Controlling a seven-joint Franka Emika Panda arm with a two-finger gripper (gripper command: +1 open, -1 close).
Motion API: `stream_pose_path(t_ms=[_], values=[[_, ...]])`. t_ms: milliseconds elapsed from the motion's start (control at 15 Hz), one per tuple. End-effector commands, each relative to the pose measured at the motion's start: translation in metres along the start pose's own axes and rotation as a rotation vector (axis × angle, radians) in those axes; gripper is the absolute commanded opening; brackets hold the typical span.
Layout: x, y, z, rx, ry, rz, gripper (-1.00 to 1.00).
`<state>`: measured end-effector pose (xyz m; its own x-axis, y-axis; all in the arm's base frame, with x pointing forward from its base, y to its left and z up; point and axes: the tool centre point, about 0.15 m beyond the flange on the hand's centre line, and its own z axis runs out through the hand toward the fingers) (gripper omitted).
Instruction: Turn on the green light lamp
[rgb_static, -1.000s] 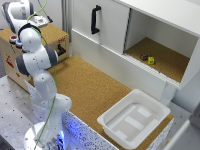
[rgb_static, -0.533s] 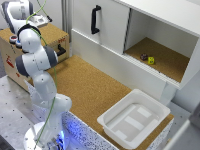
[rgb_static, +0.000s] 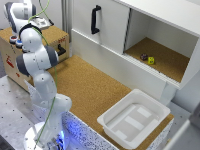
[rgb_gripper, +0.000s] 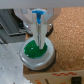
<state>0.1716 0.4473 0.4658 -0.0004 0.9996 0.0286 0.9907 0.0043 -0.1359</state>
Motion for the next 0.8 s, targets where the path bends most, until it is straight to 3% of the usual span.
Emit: stream_pose_path(t_ms=[0,200,467,733], values=[[0.012,0.010,0.035,0.044,0.014,0.009,-1.00],[0.010,0.012,0.043,0.051,-0.017,0.026,-1.00],[0.006,0.014,0.018,0.020,0.037,0.057,-1.00],[-0.004,0.012,-0.030,-0.026,0.135,0.079,-1.00]])
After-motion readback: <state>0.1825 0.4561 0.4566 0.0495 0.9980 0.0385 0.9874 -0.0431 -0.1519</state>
